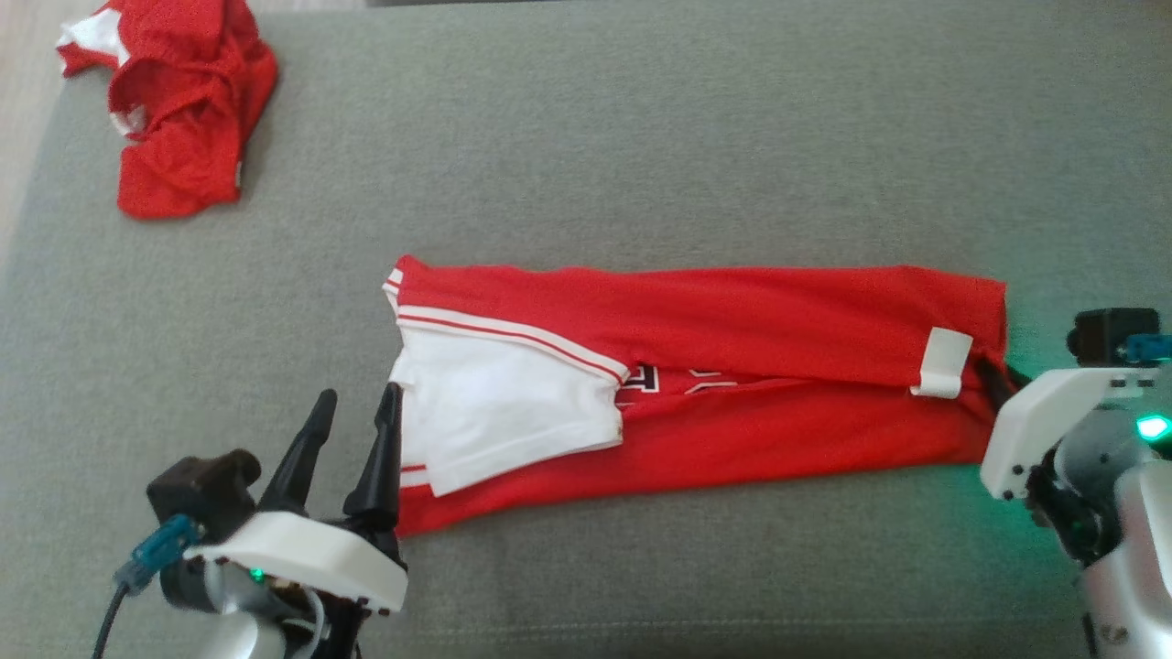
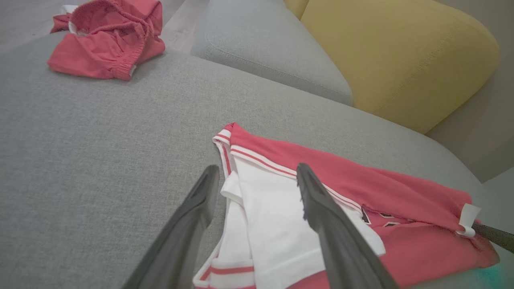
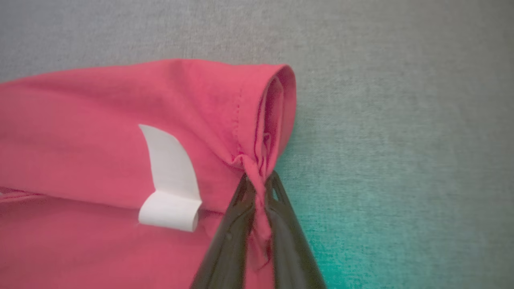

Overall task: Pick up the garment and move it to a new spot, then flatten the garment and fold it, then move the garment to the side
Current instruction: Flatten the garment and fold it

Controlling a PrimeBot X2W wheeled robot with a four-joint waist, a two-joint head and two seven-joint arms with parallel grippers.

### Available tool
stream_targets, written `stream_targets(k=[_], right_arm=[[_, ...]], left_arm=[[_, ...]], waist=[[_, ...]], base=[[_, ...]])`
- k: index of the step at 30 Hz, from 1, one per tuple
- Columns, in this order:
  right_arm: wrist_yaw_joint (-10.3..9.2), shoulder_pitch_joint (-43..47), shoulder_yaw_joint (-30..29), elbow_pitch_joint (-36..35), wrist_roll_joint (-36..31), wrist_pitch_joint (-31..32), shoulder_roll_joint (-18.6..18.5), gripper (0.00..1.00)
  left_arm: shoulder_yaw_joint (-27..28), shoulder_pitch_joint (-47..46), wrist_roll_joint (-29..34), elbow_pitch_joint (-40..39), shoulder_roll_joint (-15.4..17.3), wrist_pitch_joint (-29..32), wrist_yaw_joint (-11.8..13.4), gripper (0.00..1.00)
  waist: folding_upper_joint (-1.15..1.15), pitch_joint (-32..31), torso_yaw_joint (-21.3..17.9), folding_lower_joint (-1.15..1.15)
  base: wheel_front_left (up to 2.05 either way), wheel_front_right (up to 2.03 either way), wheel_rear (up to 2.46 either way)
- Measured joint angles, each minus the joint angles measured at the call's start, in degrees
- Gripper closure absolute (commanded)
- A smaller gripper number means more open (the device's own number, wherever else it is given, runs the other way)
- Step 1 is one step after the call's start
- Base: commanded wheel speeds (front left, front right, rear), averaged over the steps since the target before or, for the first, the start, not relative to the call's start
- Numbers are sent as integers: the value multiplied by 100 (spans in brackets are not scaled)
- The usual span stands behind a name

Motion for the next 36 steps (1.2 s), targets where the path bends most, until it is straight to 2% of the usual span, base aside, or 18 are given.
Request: stream_targets(k=[10, 15, 21, 28, 36], right_arm=[[0, 9, -639, -322, -19, -165, -336, 100], [0, 68, -621, -713, 67, -156, -301, 100], [-1, 407, -100, -1434, 623, 53, -180, 100], [-1, 631, 602, -2324, 1287, 407, -88, 100], [-1, 626, 1492, -2560, 1778, 442, 399, 100]], left_arm=[[54, -137, 174, 209, 54, -88, 54, 0], [82, -154, 212, 285, 62, -115, 120, 0], [79, -154, 260, 391, 59, -167, 147, 0], [66, -154, 260, 454, 36, -226, 145, 0], [-2, -154, 254, 563, 1, -266, 110, 0]], waist=[[0, -201, -413, 0], [0, -265, -610, 0], [0, -360, -646, 0], [0, -449, -441, 0], [0, -546, -78, 0]], base=[[0, 0, 0], [0, 0, 0], [0, 0, 0], [0, 0, 0], [0, 0, 0]])
